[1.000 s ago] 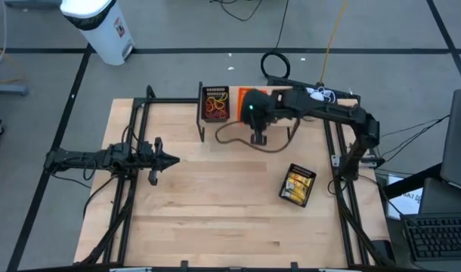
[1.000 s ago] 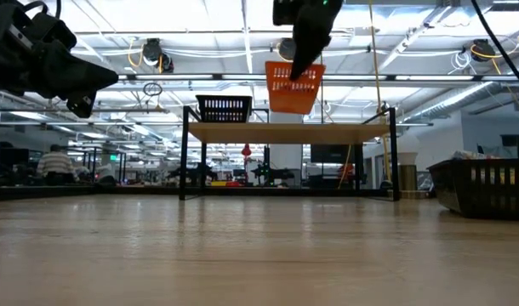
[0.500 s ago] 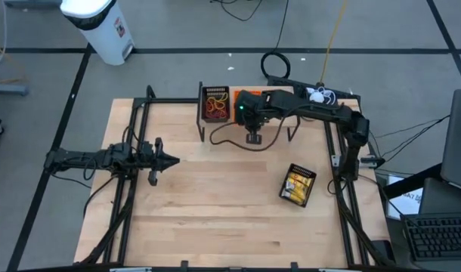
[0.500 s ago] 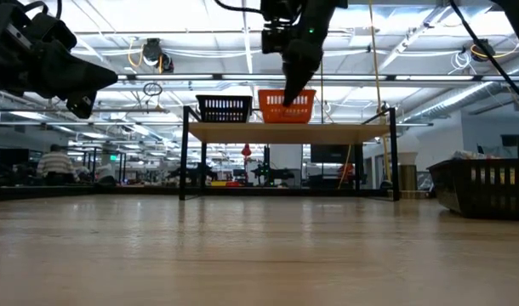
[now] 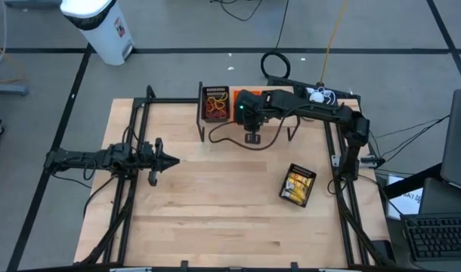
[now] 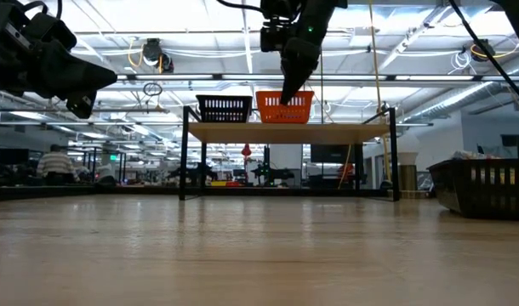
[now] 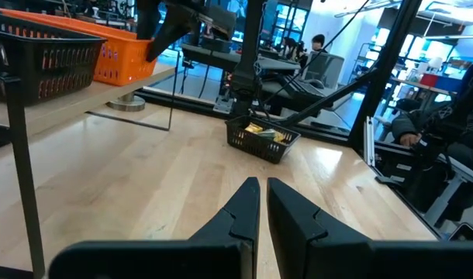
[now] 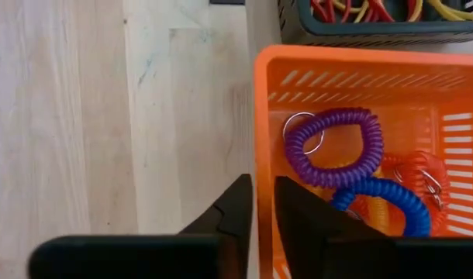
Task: Pick & Place Office Desk Supplies
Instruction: Put the orange bin on the shelf, then put the black bin on the shelf
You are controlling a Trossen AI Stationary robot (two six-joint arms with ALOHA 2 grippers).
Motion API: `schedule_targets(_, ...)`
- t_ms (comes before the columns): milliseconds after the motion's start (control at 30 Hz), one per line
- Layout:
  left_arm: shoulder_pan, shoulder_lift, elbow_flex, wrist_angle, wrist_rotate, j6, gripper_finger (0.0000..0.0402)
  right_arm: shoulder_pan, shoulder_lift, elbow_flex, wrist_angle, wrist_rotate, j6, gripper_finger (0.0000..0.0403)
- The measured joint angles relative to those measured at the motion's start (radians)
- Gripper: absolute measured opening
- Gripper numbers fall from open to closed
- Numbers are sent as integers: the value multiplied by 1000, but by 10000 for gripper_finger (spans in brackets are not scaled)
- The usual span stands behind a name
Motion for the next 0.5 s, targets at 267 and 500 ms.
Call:
schedule_targets(267,0,0,0,0,1,-1,26,0,0,0,-1,79,23,124)
schedule_targets(500,0,0,0,0,4,-11,26,21,-69,0,-33,74,59,178)
